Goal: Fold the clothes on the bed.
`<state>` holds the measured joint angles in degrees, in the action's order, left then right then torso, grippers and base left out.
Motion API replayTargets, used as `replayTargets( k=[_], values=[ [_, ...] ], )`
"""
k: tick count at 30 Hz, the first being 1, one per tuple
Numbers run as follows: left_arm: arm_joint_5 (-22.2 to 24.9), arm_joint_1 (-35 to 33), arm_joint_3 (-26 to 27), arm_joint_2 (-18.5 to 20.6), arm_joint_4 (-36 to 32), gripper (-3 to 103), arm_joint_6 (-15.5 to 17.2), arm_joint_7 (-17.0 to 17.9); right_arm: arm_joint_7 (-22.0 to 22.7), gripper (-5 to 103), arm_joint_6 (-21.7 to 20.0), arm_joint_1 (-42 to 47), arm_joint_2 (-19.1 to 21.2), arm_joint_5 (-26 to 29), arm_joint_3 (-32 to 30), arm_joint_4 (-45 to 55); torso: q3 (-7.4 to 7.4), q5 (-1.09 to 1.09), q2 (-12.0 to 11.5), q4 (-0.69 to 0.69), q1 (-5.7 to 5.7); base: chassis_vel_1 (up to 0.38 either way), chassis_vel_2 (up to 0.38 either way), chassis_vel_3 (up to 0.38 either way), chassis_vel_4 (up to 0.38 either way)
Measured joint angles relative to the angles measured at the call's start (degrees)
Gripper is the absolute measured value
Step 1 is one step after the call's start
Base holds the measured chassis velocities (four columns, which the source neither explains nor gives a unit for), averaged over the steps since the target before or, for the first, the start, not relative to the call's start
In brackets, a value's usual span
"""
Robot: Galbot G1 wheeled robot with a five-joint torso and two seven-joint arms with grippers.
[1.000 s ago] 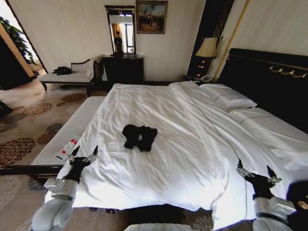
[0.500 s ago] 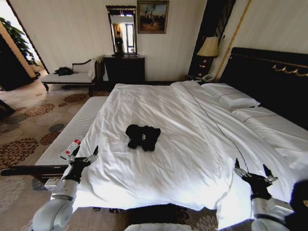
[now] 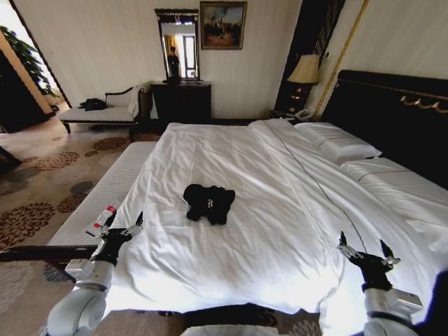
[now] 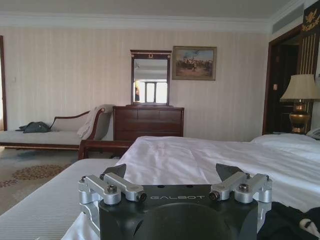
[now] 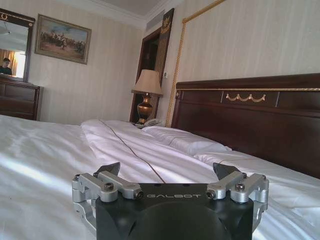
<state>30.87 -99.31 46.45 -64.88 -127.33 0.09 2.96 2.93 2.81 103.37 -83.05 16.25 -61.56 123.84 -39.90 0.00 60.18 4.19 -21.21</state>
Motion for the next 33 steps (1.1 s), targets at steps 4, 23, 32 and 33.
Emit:
replayTargets(
  k=[4, 23, 32, 33],
  values=[
    [-0.01, 0.17, -0.06, 0.04, -0.02, 100, 0.07, 0.05, 0.07, 100, -0.08, 0.03, 0.00, -0.43, -0.07, -0.10, 0.00, 0.00, 0.00, 0.00, -0.01, -0.060, 0.075, 0.056, -0.050],
    [-0.05, 0.16, -0.11, 0.00, 0.35, 100, 0.08, 0.07, 0.37, 100, -0.36, -0.22, 0.05, -1.31, 0.74, -0.11, 0.01, 0.00, 0.00, 0.00, 0.01, -0.031, 0.033, 0.037, -0.032],
    [2.50, 3.03, -1.43, 2.34, 1.75, 100, 4.16, 1.48, 1.59, 100, -2.88, -1.08, 3.09, 2.13, 2.57, 1.52, 0.01, 0.01, 0.00, -0.01, 0.01, -0.010, 0.011, 0.012, -0.013],
    [3.09, 3.69, -1.66, 2.67, 2.06, 100, 4.73, 1.82, 1.69, 100, -3.11, -1.22, 3.36, 2.22, 2.62, 1.60, 0.01, 0.01, 0.00, -0.01, 0.01, 0.000, 0.000, 0.000, 0.000]
  ],
)
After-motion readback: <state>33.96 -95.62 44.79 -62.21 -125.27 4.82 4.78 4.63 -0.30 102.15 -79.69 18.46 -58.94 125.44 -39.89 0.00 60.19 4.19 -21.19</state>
